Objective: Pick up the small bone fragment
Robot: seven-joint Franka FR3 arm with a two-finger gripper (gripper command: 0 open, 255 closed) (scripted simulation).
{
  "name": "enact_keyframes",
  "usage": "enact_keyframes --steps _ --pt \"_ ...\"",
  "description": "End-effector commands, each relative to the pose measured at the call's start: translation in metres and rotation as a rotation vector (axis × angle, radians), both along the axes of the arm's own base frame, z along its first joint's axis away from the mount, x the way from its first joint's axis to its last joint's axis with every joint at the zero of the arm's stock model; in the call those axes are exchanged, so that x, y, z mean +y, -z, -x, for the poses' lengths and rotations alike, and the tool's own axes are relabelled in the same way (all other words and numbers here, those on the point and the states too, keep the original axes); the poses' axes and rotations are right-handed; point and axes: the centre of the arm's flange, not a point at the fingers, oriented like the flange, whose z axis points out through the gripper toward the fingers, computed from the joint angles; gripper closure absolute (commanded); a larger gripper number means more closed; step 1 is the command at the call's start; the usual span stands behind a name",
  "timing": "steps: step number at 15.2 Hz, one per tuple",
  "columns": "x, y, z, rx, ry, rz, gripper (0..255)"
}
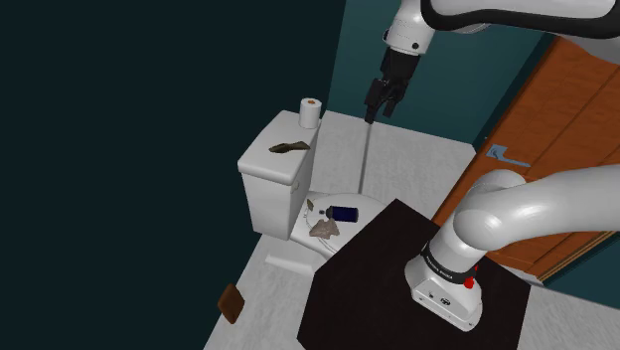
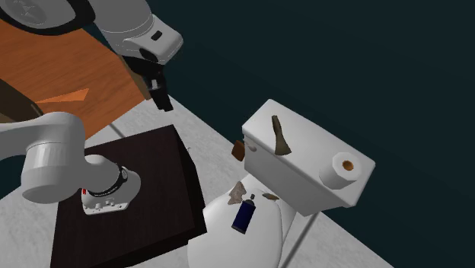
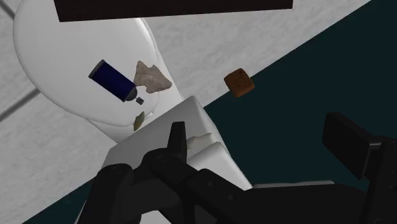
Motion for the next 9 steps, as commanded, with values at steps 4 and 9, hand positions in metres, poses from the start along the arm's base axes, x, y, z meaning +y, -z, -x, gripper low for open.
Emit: enact_keyframes --steps 4,9 --pt "-0.02 0.023 -0.025 -0.002 -0.109 0.011 0" --pt "-0.047 0.061 -0.071 -0.004 -0.292 0.029 0"
